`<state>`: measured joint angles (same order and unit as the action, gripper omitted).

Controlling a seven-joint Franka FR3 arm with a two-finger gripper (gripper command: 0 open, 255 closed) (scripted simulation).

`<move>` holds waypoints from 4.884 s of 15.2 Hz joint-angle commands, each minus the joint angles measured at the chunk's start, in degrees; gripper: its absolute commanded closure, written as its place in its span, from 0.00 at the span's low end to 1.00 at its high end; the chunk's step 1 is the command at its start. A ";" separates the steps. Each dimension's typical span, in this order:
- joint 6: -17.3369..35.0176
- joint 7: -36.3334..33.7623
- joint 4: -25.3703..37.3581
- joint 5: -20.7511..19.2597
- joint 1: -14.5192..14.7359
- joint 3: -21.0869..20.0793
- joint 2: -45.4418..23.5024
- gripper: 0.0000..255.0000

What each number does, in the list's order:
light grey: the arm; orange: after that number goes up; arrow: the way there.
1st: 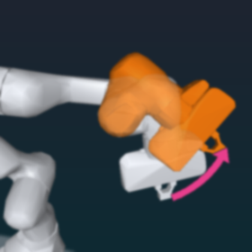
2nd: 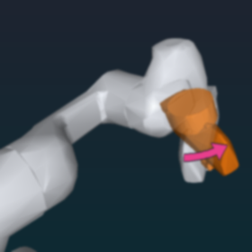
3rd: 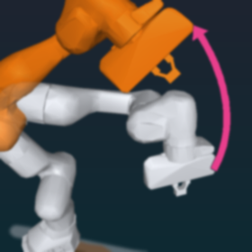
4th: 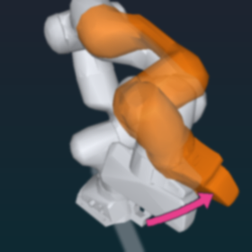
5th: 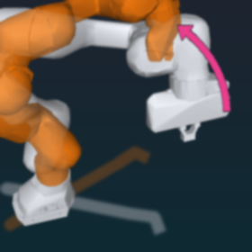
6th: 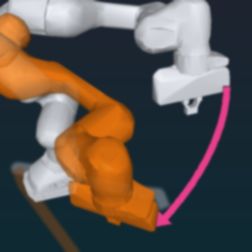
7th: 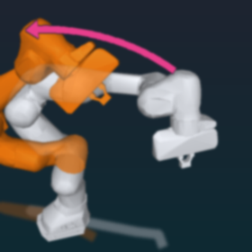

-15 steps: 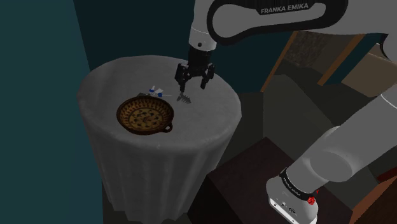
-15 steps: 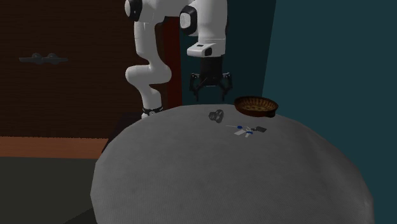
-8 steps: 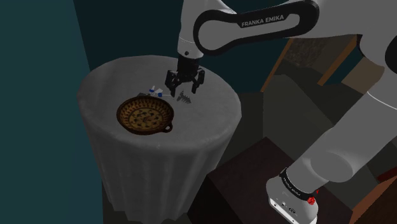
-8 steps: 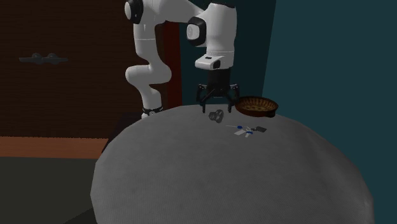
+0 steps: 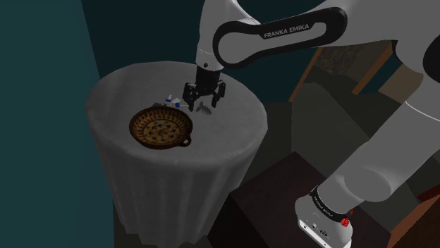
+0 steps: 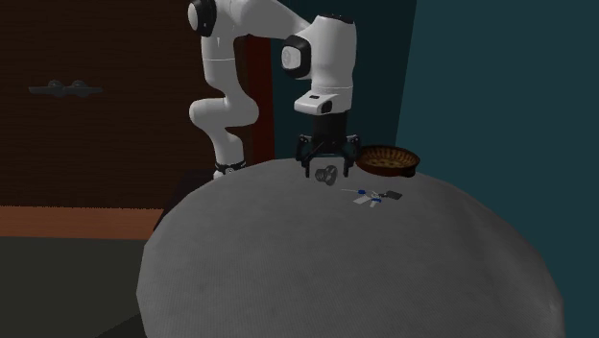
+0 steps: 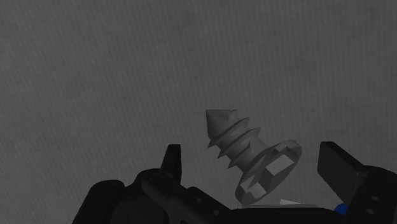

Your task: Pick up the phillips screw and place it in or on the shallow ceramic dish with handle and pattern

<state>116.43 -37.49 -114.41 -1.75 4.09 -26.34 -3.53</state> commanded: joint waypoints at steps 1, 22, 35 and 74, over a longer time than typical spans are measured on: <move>0.02 0.00 0.00 -0.01 0.00 0.00 -0.02 0.00; -7.37 0.77 5.51 1.07 -0.18 0.05 2.10 1.00; -17.04 1.04 14.50 1.44 -0.24 0.08 2.85 1.00; -11.64 -20.71 22.48 -7.39 12.86 -7.24 -13.28 0.00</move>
<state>104.79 -58.20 -91.92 -9.15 16.95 -33.58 -16.81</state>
